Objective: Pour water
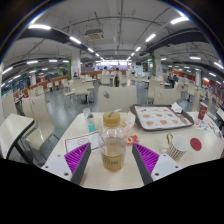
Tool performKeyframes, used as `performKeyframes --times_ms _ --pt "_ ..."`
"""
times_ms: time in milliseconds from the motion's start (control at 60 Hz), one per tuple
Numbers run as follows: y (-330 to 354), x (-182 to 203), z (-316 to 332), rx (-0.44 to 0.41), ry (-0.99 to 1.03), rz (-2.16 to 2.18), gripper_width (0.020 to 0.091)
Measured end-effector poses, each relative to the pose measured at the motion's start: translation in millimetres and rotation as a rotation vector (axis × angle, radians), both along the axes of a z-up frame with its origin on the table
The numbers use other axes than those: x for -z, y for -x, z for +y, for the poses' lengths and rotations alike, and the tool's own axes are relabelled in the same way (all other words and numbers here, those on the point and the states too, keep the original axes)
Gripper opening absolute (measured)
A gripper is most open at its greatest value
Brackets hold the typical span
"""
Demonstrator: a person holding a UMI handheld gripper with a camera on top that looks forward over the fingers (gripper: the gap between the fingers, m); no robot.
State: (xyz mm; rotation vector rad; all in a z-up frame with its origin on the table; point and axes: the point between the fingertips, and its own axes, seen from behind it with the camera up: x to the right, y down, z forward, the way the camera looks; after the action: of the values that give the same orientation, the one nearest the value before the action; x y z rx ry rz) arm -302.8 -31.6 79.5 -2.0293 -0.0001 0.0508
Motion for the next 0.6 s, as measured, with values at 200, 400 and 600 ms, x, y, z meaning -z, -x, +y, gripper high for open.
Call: performKeyframes --times_ms 200,400,600 --pt "-4 16 29 0.038 -0.028 -0.017 0.0504" --pt "-3 15 32 0.021 -0.046 -0.047 0.0383" --pt "-1 -5 32 0.013 -0.047 0.060 0.0382"
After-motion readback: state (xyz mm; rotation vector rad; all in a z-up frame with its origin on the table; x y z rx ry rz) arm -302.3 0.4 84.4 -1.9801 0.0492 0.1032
